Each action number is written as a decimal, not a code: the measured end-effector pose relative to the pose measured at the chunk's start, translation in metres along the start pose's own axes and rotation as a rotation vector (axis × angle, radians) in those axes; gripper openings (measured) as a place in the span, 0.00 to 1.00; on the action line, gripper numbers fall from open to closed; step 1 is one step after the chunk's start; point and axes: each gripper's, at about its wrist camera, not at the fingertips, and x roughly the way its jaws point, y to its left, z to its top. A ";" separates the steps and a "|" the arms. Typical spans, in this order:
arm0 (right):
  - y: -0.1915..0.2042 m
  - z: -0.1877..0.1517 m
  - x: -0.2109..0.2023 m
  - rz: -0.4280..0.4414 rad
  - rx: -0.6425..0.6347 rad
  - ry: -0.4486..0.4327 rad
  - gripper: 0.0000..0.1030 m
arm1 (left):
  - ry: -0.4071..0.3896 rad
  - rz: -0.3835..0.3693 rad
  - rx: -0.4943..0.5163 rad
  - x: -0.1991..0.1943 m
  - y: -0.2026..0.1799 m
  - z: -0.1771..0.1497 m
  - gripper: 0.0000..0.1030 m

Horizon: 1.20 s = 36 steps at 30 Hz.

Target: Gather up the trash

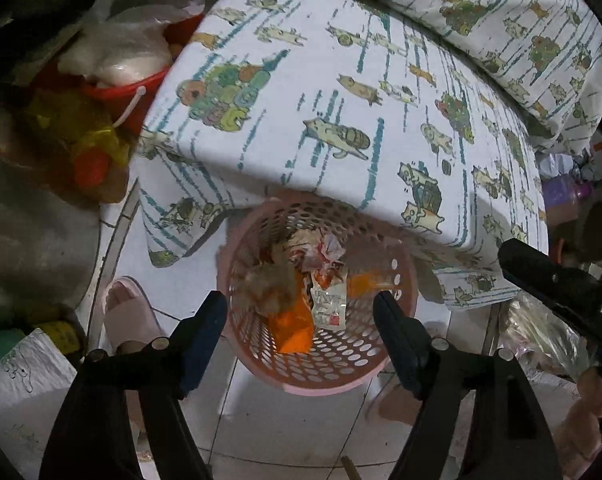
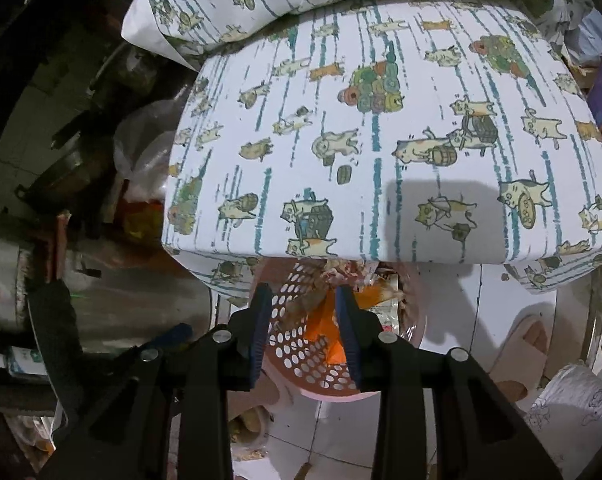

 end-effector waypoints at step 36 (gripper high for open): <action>0.180 -0.110 -0.398 -0.148 -0.406 -1.031 1.00 | -0.961 0.153 0.181 -0.438 -0.070 -0.084 1.00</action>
